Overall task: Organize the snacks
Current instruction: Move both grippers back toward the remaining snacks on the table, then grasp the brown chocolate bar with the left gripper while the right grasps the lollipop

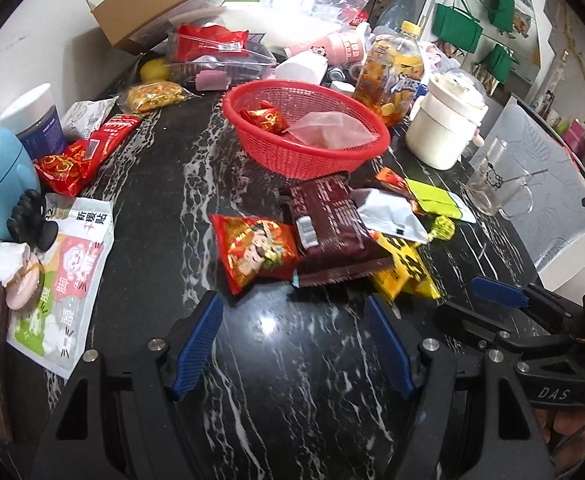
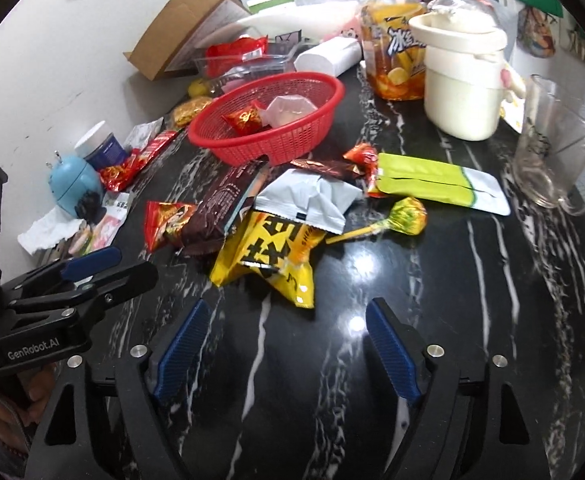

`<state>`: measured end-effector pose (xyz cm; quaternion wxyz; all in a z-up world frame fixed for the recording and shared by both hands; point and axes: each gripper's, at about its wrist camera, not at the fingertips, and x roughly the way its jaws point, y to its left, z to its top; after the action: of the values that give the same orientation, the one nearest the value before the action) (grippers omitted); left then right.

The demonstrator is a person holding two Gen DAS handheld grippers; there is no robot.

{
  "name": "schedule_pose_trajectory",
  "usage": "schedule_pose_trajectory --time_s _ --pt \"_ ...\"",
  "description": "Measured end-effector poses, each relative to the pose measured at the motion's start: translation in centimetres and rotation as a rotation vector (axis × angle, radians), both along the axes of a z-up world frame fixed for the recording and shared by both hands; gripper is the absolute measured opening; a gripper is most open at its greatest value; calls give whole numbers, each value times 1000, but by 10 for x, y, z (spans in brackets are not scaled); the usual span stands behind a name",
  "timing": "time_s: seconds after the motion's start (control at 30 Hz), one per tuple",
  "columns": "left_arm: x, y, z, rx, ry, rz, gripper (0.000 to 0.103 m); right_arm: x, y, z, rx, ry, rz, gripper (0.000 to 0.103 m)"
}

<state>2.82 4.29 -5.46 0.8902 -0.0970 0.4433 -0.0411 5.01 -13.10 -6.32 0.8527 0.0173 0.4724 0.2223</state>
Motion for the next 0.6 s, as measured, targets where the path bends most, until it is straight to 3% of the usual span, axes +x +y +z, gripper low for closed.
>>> schedule_pose_trajectory --time_s 0.43,0.6 --pt "54 -12 -2 -47 2 -67 73 32 -8 -9 -6 22 -30 82" --pt "76 -21 -14 -47 38 -80 73 43 -22 -11 -16 18 -69 82"
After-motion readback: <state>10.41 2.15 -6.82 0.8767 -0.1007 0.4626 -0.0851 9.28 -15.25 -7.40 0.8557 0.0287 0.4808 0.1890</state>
